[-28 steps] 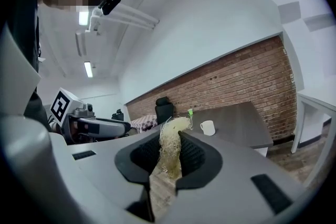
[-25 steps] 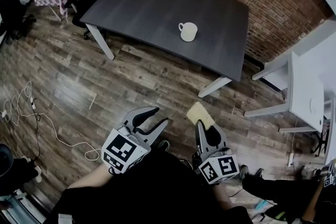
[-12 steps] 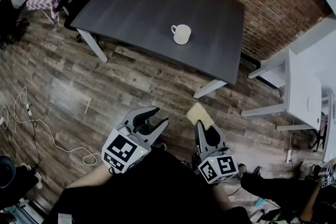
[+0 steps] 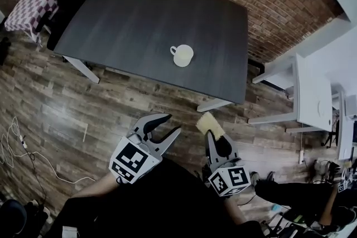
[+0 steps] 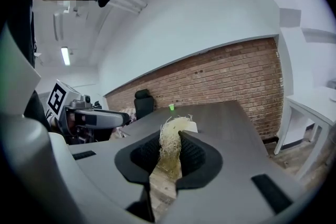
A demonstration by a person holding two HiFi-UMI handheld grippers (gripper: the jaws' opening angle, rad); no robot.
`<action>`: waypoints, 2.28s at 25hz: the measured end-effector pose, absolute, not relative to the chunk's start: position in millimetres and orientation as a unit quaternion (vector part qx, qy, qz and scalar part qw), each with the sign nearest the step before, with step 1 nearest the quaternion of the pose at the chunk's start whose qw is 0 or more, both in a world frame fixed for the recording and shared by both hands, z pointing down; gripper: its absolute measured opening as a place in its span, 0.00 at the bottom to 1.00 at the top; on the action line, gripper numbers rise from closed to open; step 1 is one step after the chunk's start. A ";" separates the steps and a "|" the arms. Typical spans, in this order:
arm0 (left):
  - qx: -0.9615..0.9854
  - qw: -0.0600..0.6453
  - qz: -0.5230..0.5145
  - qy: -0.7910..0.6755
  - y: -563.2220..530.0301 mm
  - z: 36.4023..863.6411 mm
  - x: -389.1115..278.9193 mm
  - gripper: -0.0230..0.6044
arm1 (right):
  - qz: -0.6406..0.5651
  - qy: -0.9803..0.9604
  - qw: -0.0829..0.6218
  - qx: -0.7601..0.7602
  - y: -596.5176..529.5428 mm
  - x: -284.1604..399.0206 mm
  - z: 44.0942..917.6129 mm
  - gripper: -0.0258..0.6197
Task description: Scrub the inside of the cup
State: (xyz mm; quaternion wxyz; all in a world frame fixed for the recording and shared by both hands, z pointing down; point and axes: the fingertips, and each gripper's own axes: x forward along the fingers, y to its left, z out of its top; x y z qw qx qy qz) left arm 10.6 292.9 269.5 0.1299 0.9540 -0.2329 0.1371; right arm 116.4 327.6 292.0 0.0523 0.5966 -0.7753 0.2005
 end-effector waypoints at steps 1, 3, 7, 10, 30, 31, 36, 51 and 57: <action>0.954 0.133 0.137 -0.230 280.0 271.4 6.3 0.28 | 0.203 -0.773 0.055 0.598 315.9 112.4 293.8 0.17; 0.955 0.141 0.136 -0.225 255.9 276.7 -3.9 0.28 | 0.210 -0.767 0.061 0.603 293.7 103.6 297.9 0.17; 0.955 0.150 0.134 -0.219 208.6 285.9 -26.8 0.28 | 0.209 -0.765 0.075 0.605 252.3 80.3 302.3 0.17; 0.953 0.157 0.132 -0.223 177.3 293.1 -41.3 0.28 | 0.207 -0.766 0.088 0.602 228.3 67.6 305.6 0.17; 0.925 0.158 0.136 -0.318 -1.5 284.9 60.2 0.28 | 0.213 -0.826 0.062 0.518 14.5 164.2 304.7 0.17; 0.924 0.157 0.136 -0.322 -9.0 282.6 69.5 0.28 | 0.213 -0.831 0.060 0.511 5.2 170.4 303.5 0.17; 0.918 0.157 0.146 -0.334 -32.0 282.9 107.4 0.28 | 0.222 -0.842 0.052 0.488 -25.6 202.5 309.2 0.17; 0.911 0.176 0.167 -0.333 -87.9 303.5 125.5 0.28 | 0.233 -0.838 0.059 0.490 -91.2 225.4 327.5 0.17; 0.932 0.117 0.178 -0.294 -109.0 308.7 112.3 0.28 | 0.239 -0.817 0.080 0.518 -111.1 216.2 335.1 0.17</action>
